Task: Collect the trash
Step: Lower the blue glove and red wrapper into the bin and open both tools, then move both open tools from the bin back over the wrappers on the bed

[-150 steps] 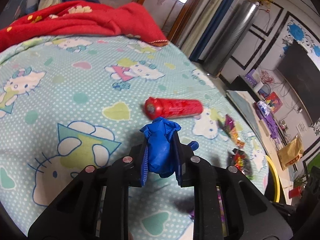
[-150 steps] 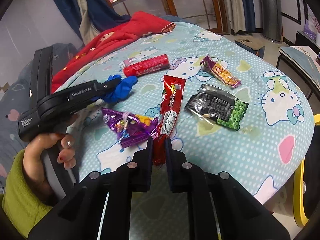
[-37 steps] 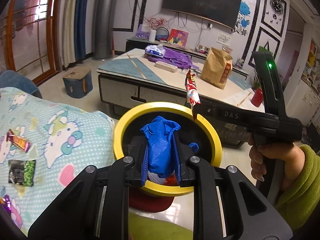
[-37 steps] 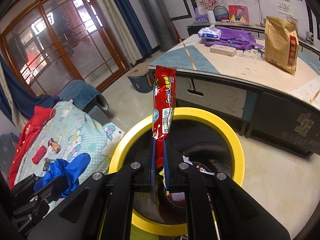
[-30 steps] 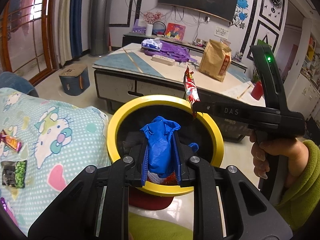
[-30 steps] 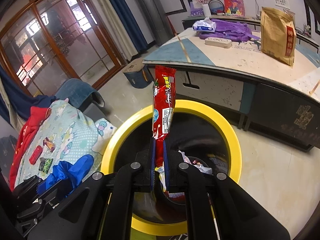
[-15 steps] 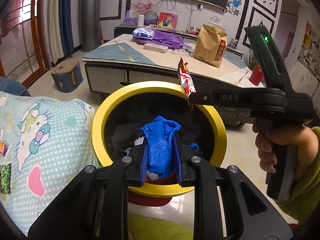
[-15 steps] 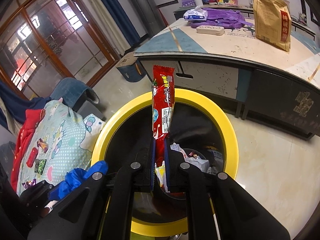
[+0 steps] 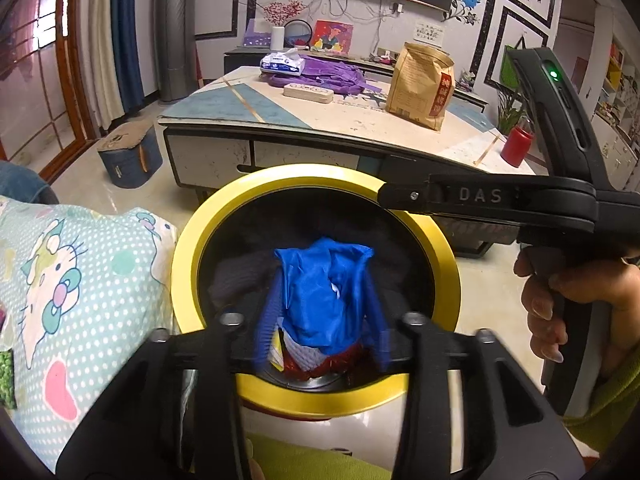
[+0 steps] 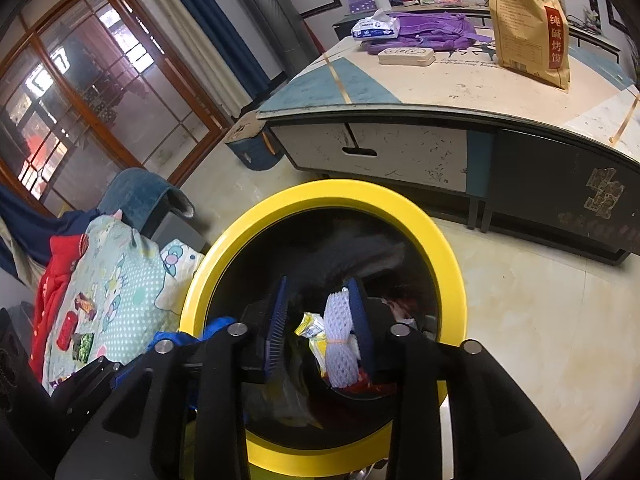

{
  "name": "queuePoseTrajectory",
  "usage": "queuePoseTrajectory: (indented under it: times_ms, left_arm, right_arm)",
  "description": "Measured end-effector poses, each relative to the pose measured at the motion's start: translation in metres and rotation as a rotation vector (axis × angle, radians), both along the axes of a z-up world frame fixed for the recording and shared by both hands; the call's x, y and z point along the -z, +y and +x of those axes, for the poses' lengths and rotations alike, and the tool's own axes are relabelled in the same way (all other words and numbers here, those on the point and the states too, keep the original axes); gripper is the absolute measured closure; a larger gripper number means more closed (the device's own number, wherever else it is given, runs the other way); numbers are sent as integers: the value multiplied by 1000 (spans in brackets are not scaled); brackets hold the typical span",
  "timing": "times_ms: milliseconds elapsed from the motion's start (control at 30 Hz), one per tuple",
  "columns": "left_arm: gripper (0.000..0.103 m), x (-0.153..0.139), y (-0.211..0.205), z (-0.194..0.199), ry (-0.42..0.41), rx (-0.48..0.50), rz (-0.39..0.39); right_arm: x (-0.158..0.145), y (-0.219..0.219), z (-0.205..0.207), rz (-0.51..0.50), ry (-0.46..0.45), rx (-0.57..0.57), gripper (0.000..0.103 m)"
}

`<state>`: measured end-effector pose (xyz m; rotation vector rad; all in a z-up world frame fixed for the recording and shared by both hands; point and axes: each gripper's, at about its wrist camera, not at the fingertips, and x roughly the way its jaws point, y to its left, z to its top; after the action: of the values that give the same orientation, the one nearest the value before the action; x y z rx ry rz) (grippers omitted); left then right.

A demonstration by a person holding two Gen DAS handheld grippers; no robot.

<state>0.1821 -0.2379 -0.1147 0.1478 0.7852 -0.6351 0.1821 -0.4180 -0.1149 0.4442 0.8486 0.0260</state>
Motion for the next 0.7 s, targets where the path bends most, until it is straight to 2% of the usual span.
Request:
queuePoseTrajectory:
  times_ms: [100, 167, 267, 400, 700]
  left_arm:
    - [47, 0, 5, 0, 1, -16, -4]
    - [30, -1, 8, 0, -3, -32, -4]
    - [14, -6, 14, 1, 0, -52, -23]
    - [11, -14, 21, -1, -10, -79, -36]
    - [11, -34, 44, -8, -49, -159, -45]
  right_arm:
    - [-1, -1, 0, -6, -5, 6, 66]
    - [-2, -2, 0, -5, -7, 11, 62]
    - [-5, -1, -1, -10, -17, 12, 59]
    - [-12, 4, -3, -29, -37, 9, 50]
    - [-28, 21, -7, -83, -85, -21, 43]
